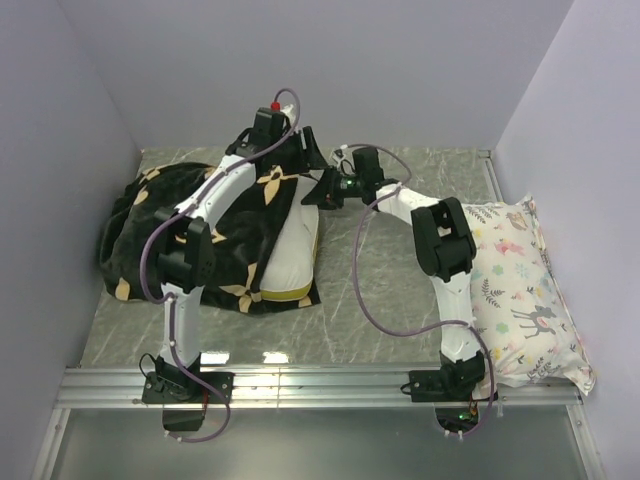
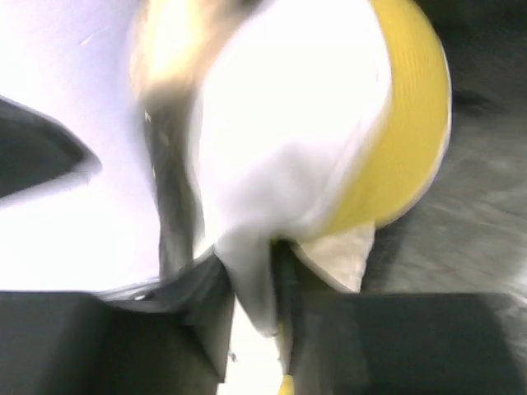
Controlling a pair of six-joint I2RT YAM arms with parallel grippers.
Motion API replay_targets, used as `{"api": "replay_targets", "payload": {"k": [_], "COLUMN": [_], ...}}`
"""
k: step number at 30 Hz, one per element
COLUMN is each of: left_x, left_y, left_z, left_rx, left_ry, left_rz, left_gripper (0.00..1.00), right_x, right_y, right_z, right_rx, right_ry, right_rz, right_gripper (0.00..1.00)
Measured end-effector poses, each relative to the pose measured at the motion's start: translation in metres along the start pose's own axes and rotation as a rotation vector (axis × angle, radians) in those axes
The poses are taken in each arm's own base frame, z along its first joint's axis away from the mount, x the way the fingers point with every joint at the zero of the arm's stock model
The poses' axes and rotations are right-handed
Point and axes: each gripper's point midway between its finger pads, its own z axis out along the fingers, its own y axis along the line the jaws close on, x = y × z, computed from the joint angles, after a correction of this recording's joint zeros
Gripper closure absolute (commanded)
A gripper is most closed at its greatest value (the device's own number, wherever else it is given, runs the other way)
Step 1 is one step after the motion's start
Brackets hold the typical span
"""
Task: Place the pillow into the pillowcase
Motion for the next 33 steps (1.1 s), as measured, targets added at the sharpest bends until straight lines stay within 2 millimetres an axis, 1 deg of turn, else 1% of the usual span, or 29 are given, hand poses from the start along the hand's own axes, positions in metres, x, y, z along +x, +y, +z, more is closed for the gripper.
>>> {"api": "replay_targets", "payload": {"k": [1,3,4,5,6,7,8,10,11,12,13,14,15,16,17,18,19,20,21,22,23,24,25,26,27,28,29,31,33], "left_x": [-0.003,-0.012,-0.018,-0.024,-0.029,-0.033,-0.034,-0.025,-0.014,-0.002,0.013,0.026,0.045,0.064,0.078,0.093,0.105,0.116,0.123,0.127,0.13,0.131,0.132,0.133,0.133,0.132,0.13,0.125,0.122], "left_y": [0.002,0.017,0.029,0.044,0.063,0.084,0.109,0.154,0.178,0.193,0.205,0.213,0.218,0.221,0.223,0.225,0.227,0.228,0.229,0.23,0.229,0.228,0.226,0.222,0.216,0.208,0.199,0.167,0.12], "left_z": [-0.005,-0.023,-0.036,-0.05,-0.068,-0.089,-0.112,-0.154,-0.176,-0.19,-0.201,-0.205,-0.206,-0.204,-0.201,-0.199,-0.196,-0.193,-0.19,-0.187,-0.183,-0.179,-0.176,-0.172,-0.169,-0.165,-0.161,-0.148,-0.13], "left_rx": [-0.002,-0.036,-0.064,-0.098,-0.138,-0.18,-0.229,-0.329,-0.389,-0.431,-0.464,-0.483,-0.49,-0.487,-0.478,-0.47,-0.46,-0.449,-0.439,-0.429,-0.413,-0.398,-0.387,-0.369,-0.35,-0.332,-0.31,-0.227,-0.109], "left_ry": [0.007,0.017,0.021,0.027,0.042,0.052,0.063,0.103,0.134,0.17,0.214,0.25,0.304,0.359,0.399,0.443,0.476,0.506,0.528,0.538,0.547,0.55,0.551,0.555,0.556,0.558,0.556,0.547,0.542], "left_rz": [0.039,0.106,0.144,0.177,0.214,0.245,0.269,0.286,0.289,0.291,0.297,0.307,0.312,0.318,0.326,0.324,0.329,0.327,0.326,0.327,0.331,0.338,0.345,0.353,0.369,0.388,0.411,0.459,0.523], "left_gripper": [0.26,0.24,0.21,0.18,0.17,0.09,0.06,0.06,0.07,0.07,0.08,0.13,0.16,0.2,0.26,0.31,0.36,0.5,0.6,0.69,0.88,0.94,0.99,1.0,1.0,1.0,1.0,1.0,1.0], "right_x": [-0.001,0.001,0.004,0.008,0.013,0.019,0.023,0.034,0.039,0.046,0.052,0.06,0.07,0.079,0.09,0.098,0.105,0.11,0.114,0.118,0.12,0.121,0.123,0.122,0.121,0.121,0.12,0.117,0.116], "right_y": [-0.006,-0.018,-0.024,-0.027,-0.029,-0.029,-0.027,-0.019,-0.014,-0.01,-0.007,-0.005,-0.004,-0.003,-0.004,-0.003,-0.003,-0.002,-0.002,-0.002,-0.003,-0.004,-0.005,-0.005,-0.005,-0.005,-0.004,-0.003,-0.002], "right_z": [-0.002,-0.008,-0.012,-0.016,-0.021,-0.025,-0.029,-0.036,-0.038,-0.039,-0.038,-0.036,-0.033,-0.029,-0.025,-0.022,-0.018,-0.015,-0.013,-0.011,-0.009,-0.008,-0.006,-0.006,-0.006,-0.006,-0.006,-0.005,-0.004], "right_rx": [0.011,0.04,0.058,0.074,0.092,0.106,0.115,0.127,0.126,0.126,0.126,0.126,0.125,0.126,0.131,0.134,0.135,0.135,0.134,0.133,0.132,0.131,0.13,0.128,0.127,0.125,0.124,0.117,0.108], "right_ry": [-0.006,-0.009,-0.005,0.002,0.013,0.026,0.037,0.061,0.075,0.091,0.108,0.129,0.153,0.177,0.202,0.224,0.242,0.256,0.266,0.276,0.282,0.286,0.29,0.289,0.286,0.285,0.283,0.273,0.264], "right_rz": [0.011,0.03,0.043,0.052,0.06,0.068,0.07,0.064,0.054,0.043,0.034,0.025,0.019,0.016,0.016,0.018,0.014,0.012,0.013,0.018,0.02,0.027,0.035,0.041,0.048,0.055,0.061,0.076,0.094], "right_gripper": [0.36,0.25,0.19,0.18,0.18,0.18,0.18,0.18,0.18,0.18,0.18,0.18,0.19,0.21,0.22,0.23,0.28,0.33,0.38,0.5,0.56,0.61,0.75,0.83,0.94,1.0,1.0,1.0,1.0]}}
